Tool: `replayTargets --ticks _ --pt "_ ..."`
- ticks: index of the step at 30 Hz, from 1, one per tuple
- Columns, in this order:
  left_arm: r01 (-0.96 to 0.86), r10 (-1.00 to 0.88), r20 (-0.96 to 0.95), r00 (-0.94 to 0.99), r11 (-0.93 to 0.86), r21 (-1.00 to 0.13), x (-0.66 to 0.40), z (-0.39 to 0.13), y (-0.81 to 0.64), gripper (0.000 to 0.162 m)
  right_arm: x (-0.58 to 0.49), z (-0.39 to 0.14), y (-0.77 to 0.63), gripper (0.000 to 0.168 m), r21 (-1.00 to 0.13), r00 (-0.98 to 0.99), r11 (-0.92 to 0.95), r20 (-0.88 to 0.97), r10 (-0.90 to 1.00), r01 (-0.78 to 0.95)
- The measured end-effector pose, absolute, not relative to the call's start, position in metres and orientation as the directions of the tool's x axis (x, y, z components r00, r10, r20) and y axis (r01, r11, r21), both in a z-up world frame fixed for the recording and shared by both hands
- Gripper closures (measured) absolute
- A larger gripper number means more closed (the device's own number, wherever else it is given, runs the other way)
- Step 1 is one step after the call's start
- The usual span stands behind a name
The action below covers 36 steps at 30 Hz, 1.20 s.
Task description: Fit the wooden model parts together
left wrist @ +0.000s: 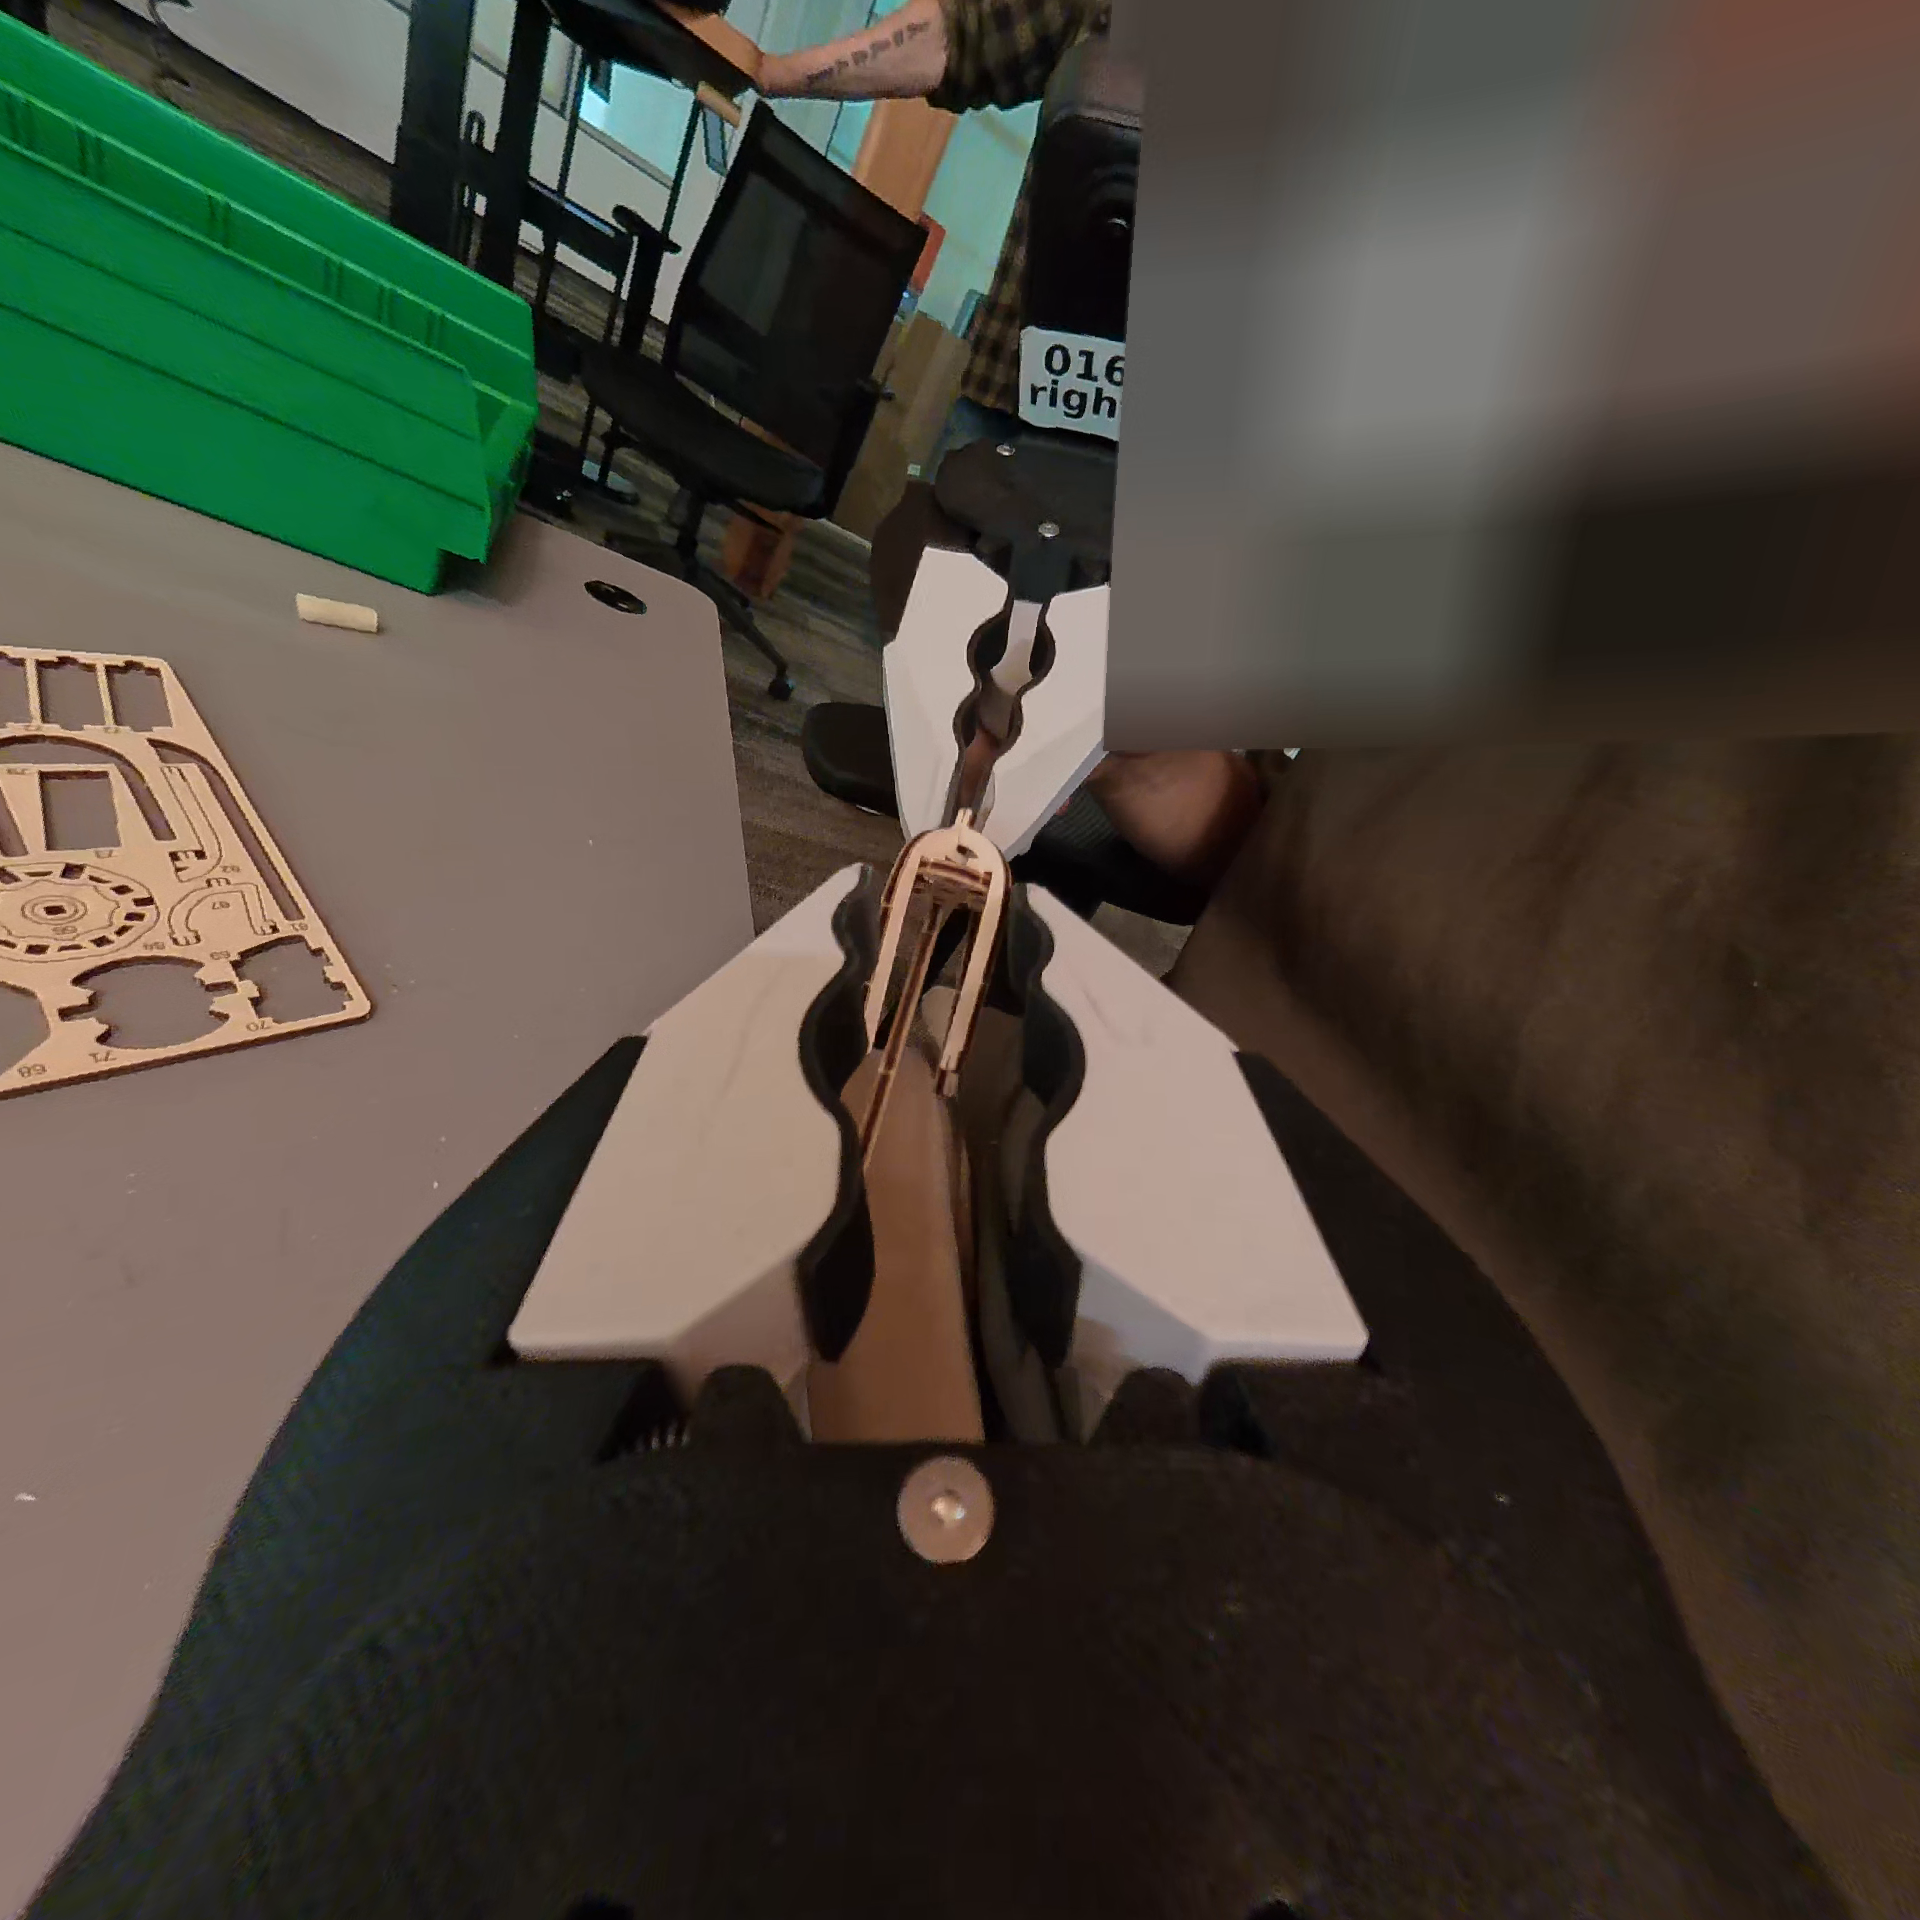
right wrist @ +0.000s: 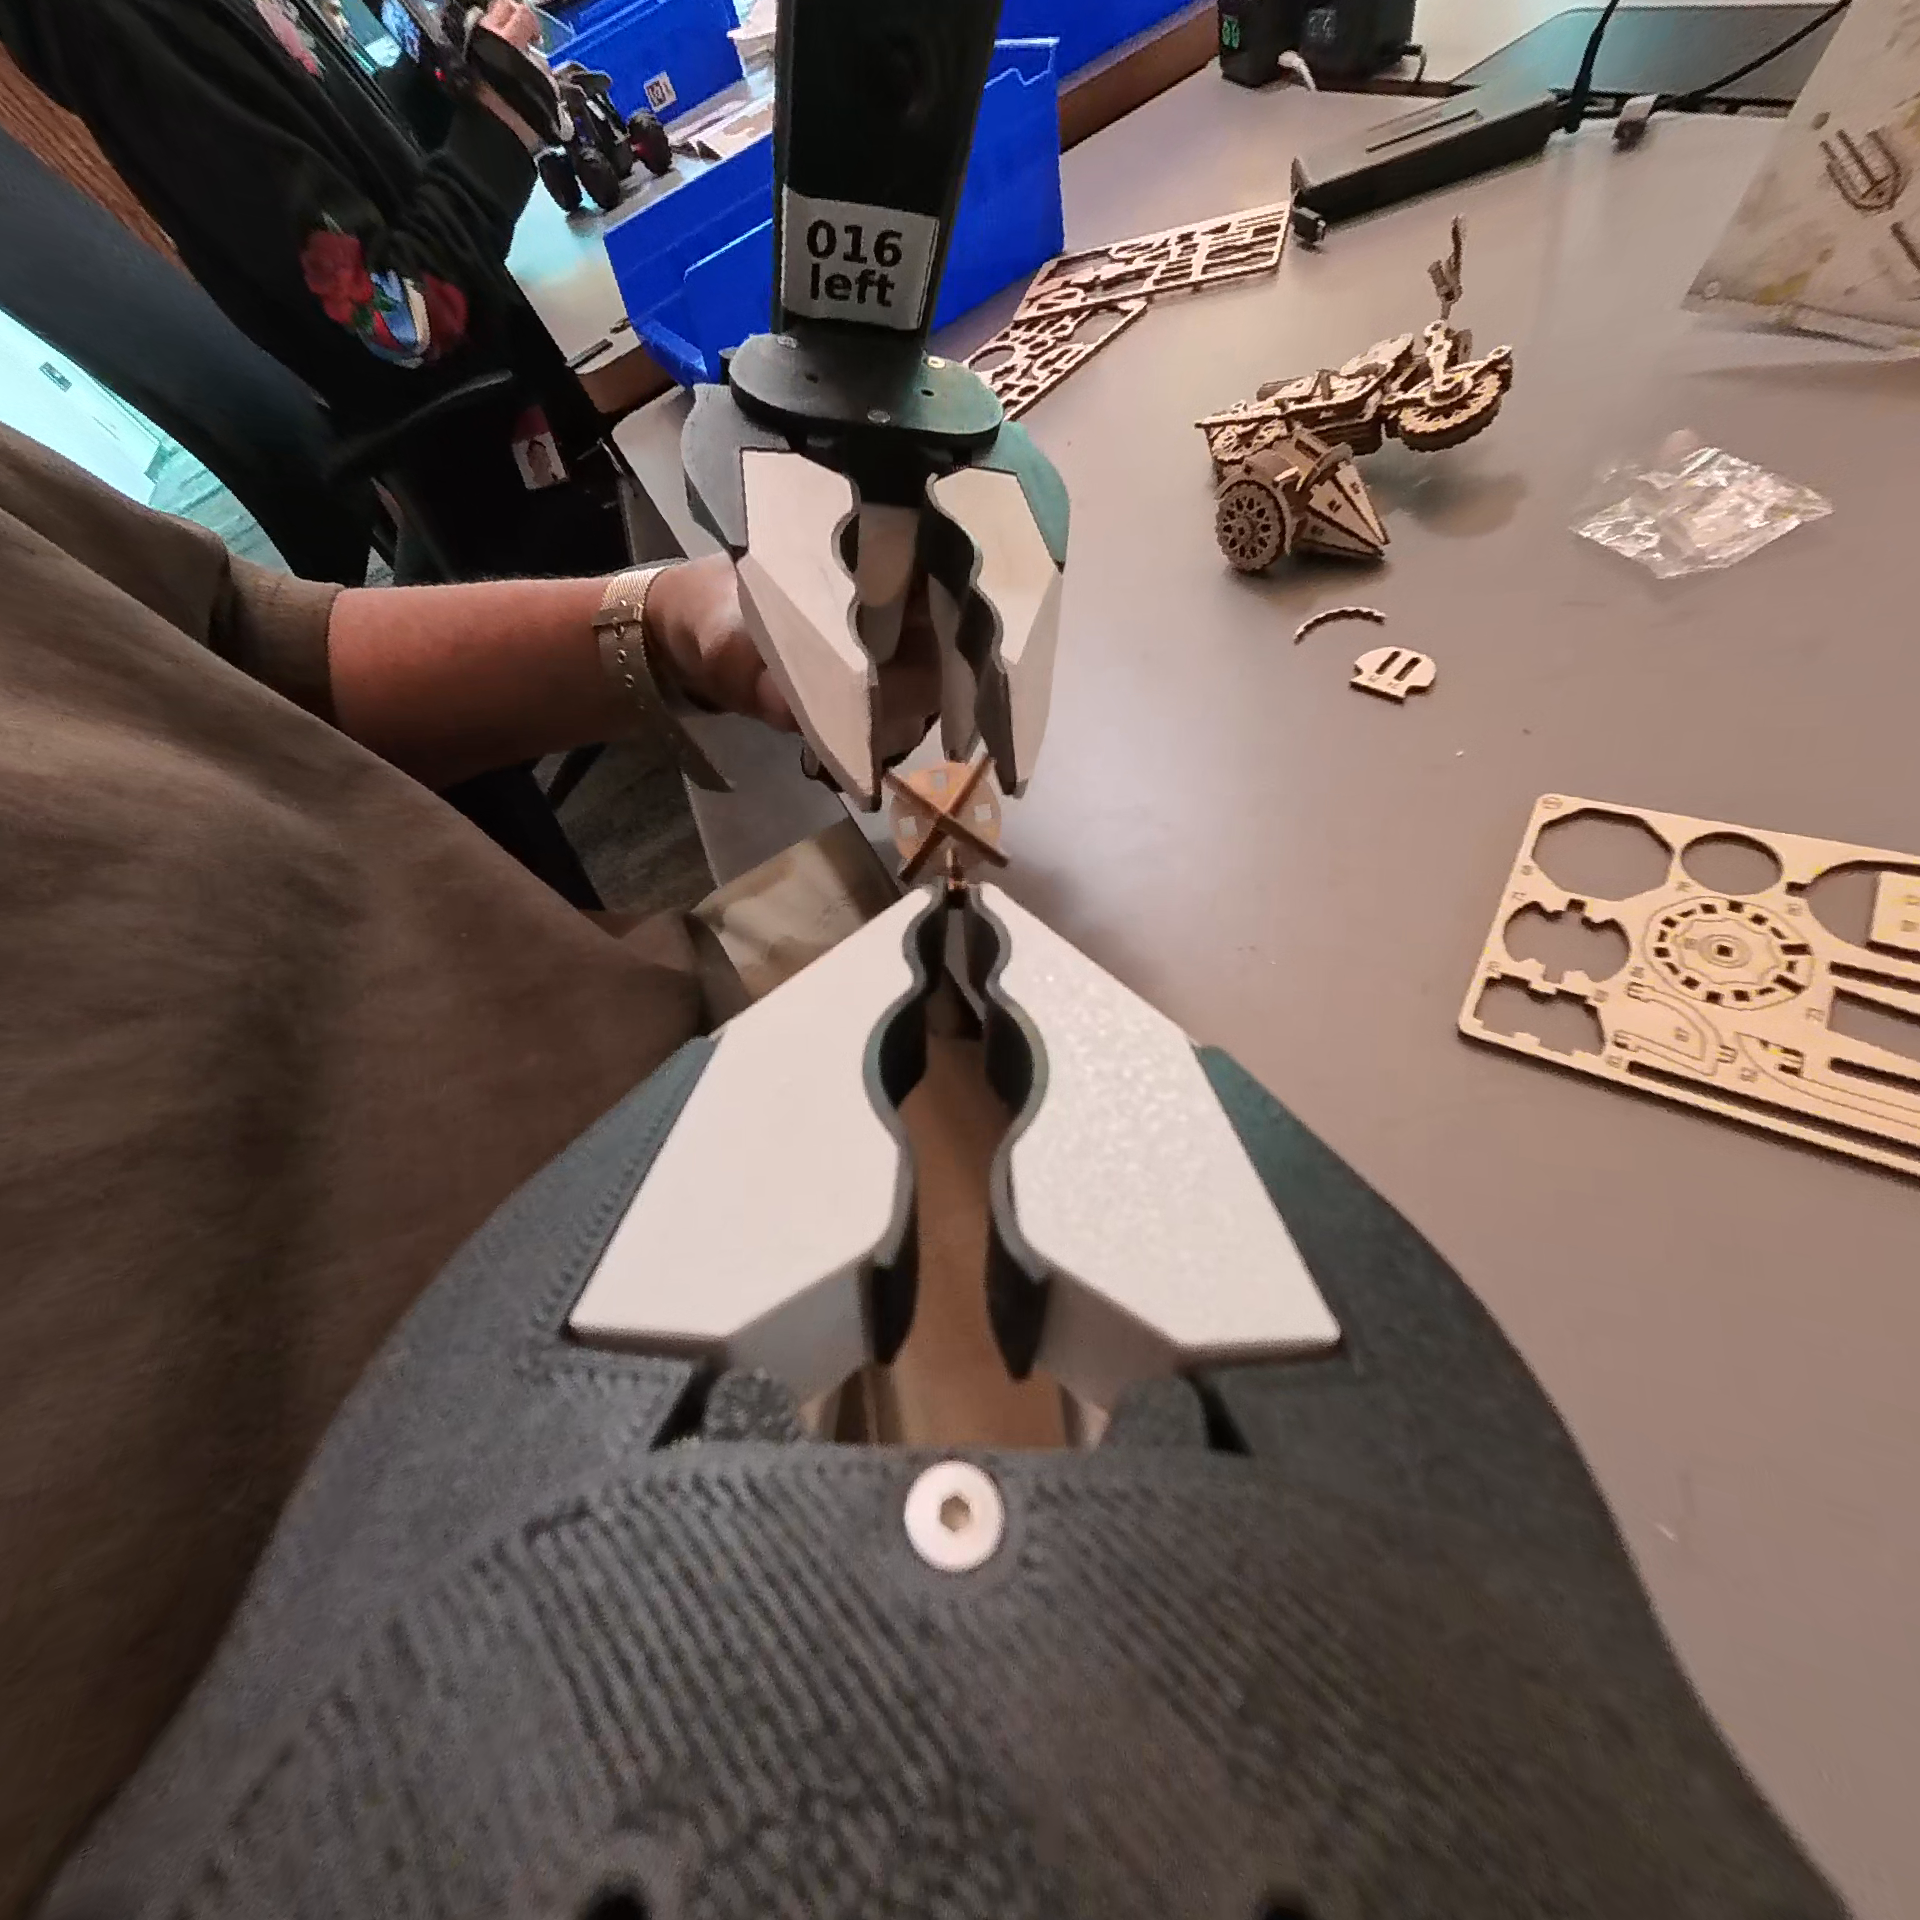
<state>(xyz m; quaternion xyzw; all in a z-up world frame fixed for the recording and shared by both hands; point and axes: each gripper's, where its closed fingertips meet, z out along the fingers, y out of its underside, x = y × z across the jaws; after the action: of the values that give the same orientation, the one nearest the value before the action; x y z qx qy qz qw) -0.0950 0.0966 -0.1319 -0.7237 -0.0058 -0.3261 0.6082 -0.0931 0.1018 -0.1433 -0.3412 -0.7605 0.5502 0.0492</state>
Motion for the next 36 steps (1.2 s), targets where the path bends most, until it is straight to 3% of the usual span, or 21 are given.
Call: replayTargets --ticks 1,36 --pt "0.407 -0.388 0.48 0.787 -0.259 -0.876 -0.0952 -0.132 0.0967 0.139 -0.0931 -0.1435 0.1017 0.167 -0.871 -0.762 0.163 -0.298 0.574 0.463" --pt "0.473 -0.382 0.522 0.762 -0.222 -0.853 -0.0975 -0.1283 0.1026 0.139 -0.0938 -0.1442 0.1003 0.162 -0.861 -0.75 0.133 -0.34 0.567 0.491"
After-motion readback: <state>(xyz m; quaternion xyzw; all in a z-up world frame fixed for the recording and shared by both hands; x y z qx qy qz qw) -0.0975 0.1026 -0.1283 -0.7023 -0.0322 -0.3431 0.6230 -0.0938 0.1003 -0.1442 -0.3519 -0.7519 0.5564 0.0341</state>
